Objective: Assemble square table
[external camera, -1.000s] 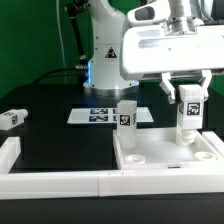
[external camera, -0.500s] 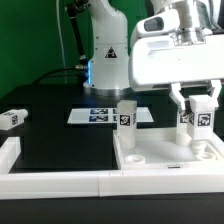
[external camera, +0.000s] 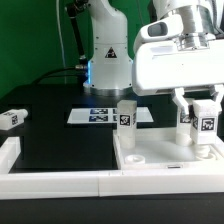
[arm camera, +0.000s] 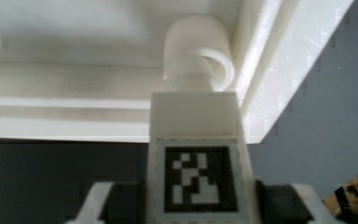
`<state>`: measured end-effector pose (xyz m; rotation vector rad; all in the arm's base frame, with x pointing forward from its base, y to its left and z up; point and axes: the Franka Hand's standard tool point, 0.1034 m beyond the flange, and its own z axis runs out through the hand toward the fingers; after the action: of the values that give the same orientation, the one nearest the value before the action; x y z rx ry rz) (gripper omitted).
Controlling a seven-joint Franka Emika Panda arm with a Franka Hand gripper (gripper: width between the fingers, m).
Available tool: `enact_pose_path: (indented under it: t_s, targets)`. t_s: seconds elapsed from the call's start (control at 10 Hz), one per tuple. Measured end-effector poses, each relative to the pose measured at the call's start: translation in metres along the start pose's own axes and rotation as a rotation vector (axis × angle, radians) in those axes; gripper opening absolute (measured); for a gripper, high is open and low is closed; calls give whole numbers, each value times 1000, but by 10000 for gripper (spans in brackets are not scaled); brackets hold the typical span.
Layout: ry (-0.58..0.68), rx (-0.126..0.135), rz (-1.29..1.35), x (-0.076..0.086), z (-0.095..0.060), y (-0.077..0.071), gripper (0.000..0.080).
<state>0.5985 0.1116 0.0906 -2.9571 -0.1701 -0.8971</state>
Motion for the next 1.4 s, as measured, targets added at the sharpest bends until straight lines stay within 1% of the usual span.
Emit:
enact_pose_path:
  t_s: [0.2, 0.7, 0.8, 0.9, 1.0, 1.1, 1.2, 1.4]
  targets:
    - [-9, 8, -5, -2, 6, -6, 290]
    - [-25, 9, -4, -8, 10, -5, 290]
    - [-26, 9, -4, -8, 10, -5, 382]
    - [-26, 9, -4, -8, 10, -5, 521]
    - [-26, 9, -4, -9, 10, -5, 610]
    - [-26, 9, -4, -9, 10, -5, 610]
    - [-26, 9, -4, -9, 10, -5, 642]
    - [-26, 9, -4, -9, 10, -5, 648]
